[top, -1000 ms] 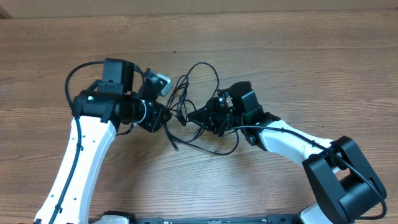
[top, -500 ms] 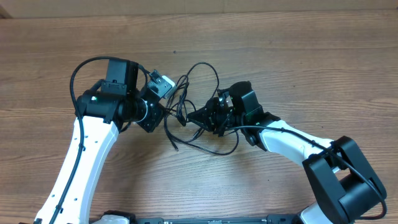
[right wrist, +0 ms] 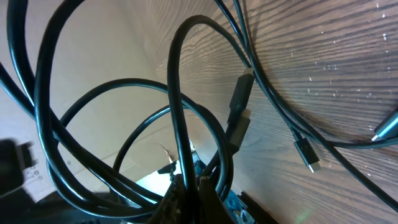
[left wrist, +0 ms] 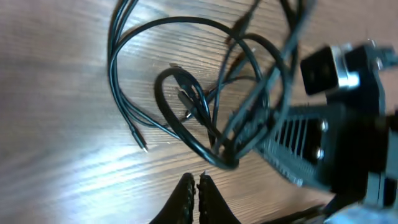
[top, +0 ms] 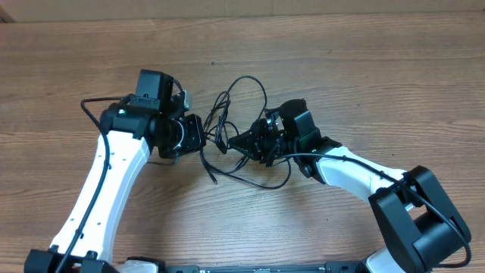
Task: Untangle cables
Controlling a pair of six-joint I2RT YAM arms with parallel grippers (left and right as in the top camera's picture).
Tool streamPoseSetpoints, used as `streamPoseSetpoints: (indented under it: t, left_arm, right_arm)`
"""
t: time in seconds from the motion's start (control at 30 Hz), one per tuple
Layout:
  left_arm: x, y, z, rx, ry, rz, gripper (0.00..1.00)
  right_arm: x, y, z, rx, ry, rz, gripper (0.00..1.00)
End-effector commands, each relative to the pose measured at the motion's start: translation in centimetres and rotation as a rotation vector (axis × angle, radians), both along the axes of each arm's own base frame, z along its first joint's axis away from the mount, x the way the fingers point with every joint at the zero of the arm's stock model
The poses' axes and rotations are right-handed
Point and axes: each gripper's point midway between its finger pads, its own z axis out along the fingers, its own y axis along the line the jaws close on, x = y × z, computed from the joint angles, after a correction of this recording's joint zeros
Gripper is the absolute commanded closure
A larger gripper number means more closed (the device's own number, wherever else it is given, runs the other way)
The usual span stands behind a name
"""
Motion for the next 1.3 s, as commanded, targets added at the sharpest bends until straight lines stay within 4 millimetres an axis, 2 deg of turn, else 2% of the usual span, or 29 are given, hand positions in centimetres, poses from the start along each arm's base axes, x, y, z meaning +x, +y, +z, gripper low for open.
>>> streamPoseSetpoints:
  t: [0.0, 0.03, 0.07, 0.27, 0.43, 0.6, 0.7, 0.83, 0.93, 1.0, 1.07, 1.17, 1.27]
  left_arm:
    - [0.4, -0.6, -0.4, -0.045, 0.098, 0.152, 0.92]
    - [0.4, -0.6, -0.6, -0.045, 0.112, 0.162, 0.8]
    - [0.5, -0.6, -0.9, -0.045, 0.126, 0.175, 0.76]
    - [0.9, -0.8, -1.7, -0.049, 0.149, 0.192, 0.8]
    - [0.7, -1.5, -1.3, -0.086, 0.133, 0.118, 0.7]
    - [0.3, -2.6, -0.6, -0.147, 0.109, 0.021, 0.64]
    - [0.3, -2.6, -0.3, -0.148, 0.096, 0.012, 0.64]
    - [0.3, -2.7, 1.2, -0.152, 0.028, -0.025, 0.63]
    - [0.8, -2.2, 2.3, -0.126, -0.04, -0.017, 0.6]
    - [1.2, -1.3, 2.5, -0.082, -0.064, 0.023, 0.43]
    - [1.2, -1.0, 2.4, -0.071, -0.05, 0.068, 0.34]
    - [1.4, -0.9, 2.2, -0.075, -0.028, 0.113, 0.32]
    - [1.7, 0.5, 1.7, -0.008, -0.022, 0.19, 0.34]
  right_arm:
    - [0.1, -0.1, -0.1, 0.007, -0.007, 0.01, 0.96]
    - [0.2, -0.1, -0.1, 0.006, -0.011, 0.011, 0.96]
    - [0.2, -0.1, -0.1, 0.005, -0.014, 0.012, 0.96]
    - [0.1, -0.2, -0.1, 0.003, -0.018, 0.015, 0.96]
    - [0.1, -0.2, -0.1, 0.002, -0.018, 0.015, 0.96]
    - [0.1, -0.2, -0.1, 0.002, -0.018, 0.014, 0.96]
    - [0.1, -0.2, -0.1, 0.002, -0.018, 0.015, 0.96]
    - [0.1, -0.2, -0.1, 0.001, -0.019, 0.014, 0.96]
    - [0.3, -0.2, -0.2, -0.005, -0.021, 0.003, 0.96]
    - [0.4, -0.3, -0.3, -0.008, -0.023, -0.001, 0.96]
    - [0.5, -0.3, -0.3, -0.01, -0.024, -0.004, 0.96]
    - [0.5, -0.3, -0.3, -0.01, -0.025, -0.004, 0.96]
    - [0.5, -0.3, -0.3, -0.01, -0.024, -0.004, 0.96]
